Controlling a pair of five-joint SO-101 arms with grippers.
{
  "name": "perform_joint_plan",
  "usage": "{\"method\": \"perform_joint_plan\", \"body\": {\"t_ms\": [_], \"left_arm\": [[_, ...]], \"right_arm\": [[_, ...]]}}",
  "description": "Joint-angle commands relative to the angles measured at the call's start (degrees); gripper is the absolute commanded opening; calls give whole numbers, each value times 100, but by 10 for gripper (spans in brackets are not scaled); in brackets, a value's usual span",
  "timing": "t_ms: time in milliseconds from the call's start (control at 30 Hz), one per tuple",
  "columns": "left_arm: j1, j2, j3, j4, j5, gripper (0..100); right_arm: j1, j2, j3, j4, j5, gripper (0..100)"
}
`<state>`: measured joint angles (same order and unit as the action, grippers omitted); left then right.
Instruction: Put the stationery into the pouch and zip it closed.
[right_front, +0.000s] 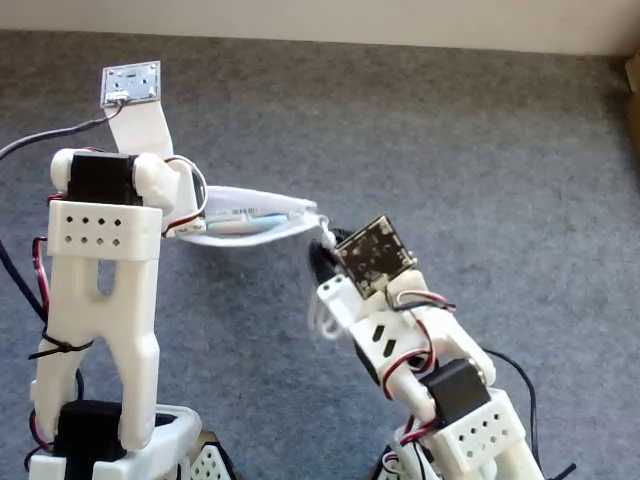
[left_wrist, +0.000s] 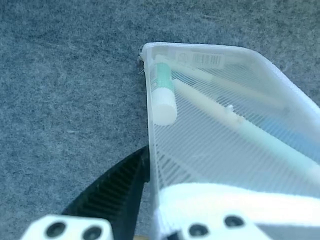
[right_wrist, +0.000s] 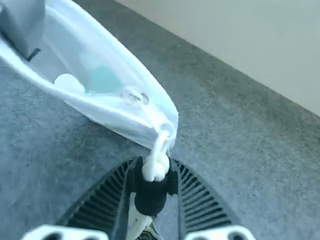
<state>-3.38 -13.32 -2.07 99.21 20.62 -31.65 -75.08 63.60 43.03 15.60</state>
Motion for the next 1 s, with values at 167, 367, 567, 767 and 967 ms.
{"method": "perform_joint_plan", "body": {"t_ms": [167, 367, 567, 767, 967], "left_arm": [[48, 40, 66, -132, -536, 141], [374, 31, -242, -141, -1407, 196], [1218, 40, -857, -149, -1741, 200], [2220, 92, -1174, -167, -2382, 200], [2949, 92, -1156, -299, -3253, 204]], "right_arm": [[-391, -119, -356, 1455, 396, 5], [-409, -400, -338, 2185, 413, 5], [-409, -1569, -215, 2387, 422, 5], [-409, -2396, 338, 2492, 589, 5], [-409, -2835, 549, 2615, 782, 5]]}}
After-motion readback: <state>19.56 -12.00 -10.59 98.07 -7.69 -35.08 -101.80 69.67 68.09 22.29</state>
